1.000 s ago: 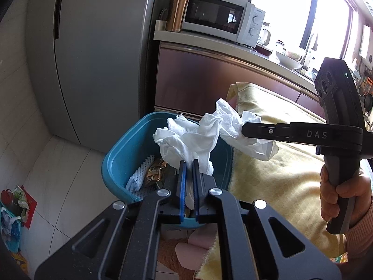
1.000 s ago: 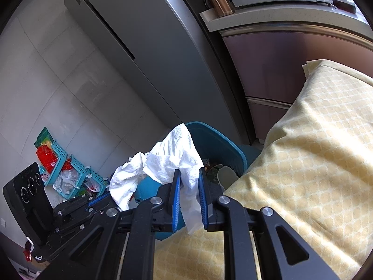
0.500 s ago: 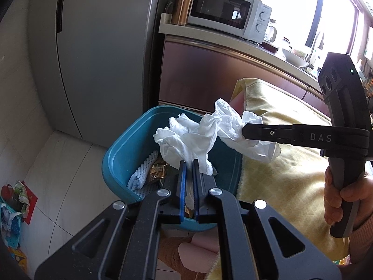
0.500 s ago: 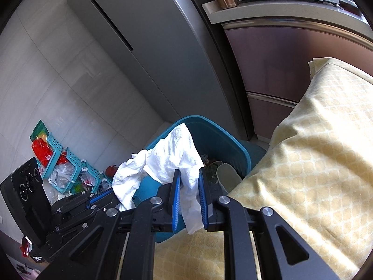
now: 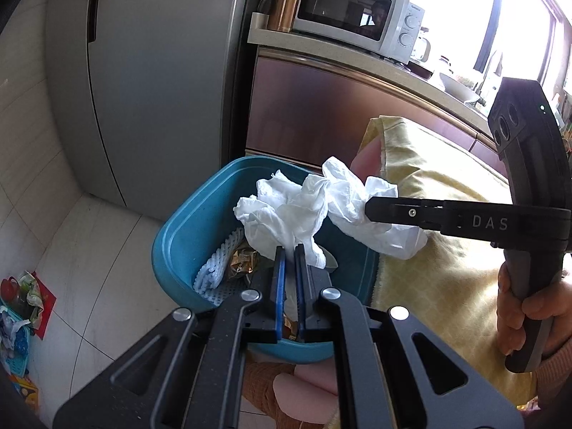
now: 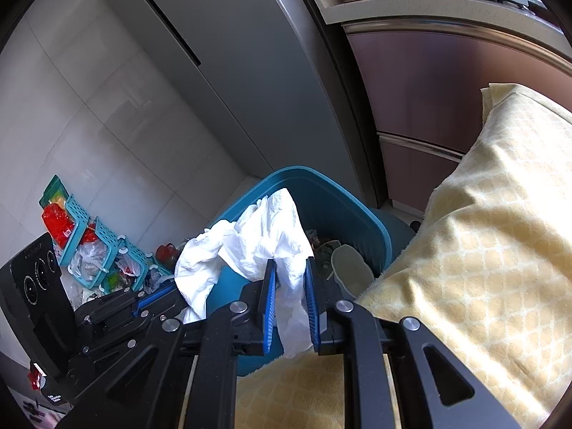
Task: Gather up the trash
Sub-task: 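Lower both held tissues over the blue bin, then open both tools to drop the tissues into the blue bin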
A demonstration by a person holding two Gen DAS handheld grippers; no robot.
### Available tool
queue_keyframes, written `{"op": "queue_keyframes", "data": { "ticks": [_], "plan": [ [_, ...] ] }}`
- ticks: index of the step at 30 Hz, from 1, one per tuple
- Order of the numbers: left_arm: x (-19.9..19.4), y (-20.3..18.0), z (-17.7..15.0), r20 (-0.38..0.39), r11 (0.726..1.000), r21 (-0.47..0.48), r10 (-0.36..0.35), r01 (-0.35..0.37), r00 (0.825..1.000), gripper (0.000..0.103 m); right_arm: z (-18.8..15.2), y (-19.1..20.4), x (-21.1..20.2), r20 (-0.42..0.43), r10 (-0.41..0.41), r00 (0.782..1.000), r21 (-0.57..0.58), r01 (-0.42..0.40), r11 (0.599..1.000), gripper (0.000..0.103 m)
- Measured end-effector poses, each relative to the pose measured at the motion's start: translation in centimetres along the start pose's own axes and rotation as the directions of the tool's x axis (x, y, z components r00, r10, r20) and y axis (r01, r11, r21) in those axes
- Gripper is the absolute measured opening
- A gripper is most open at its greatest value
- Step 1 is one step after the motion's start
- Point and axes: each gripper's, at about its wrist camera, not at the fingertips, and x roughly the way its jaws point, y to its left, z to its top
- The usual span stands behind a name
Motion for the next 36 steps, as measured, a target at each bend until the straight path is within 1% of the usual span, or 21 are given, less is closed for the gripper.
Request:
{"op": "queue_keyframes", "data": {
  "ticks": [14,22,36],
  "plan": [
    [0.8,0.3,-0.1,-0.013,1.000,-0.008,0.007,-0.007,1.000,0.006,0.5,0.7,1.2,-0.029,-0.019,0.999,-0.018,0.019,1.000,0.017],
    [1.4,0.4,-0.1,-0.024,1.000,-0.015,0.021,-0.021,1.000,0.006,0.5,1.3,1.7,-0.047,-0.041,0.998,-0.045,0.039,0.998,0.018],
    [2.5,0.6,-0.1,-0.038,0.999,-0.022,0.024,-0.025,0.999,0.006,0.8,2.1,2.7,-0.072,-0.072,0.995,-0.088,0.065,0.994,0.018]
  ]
}}
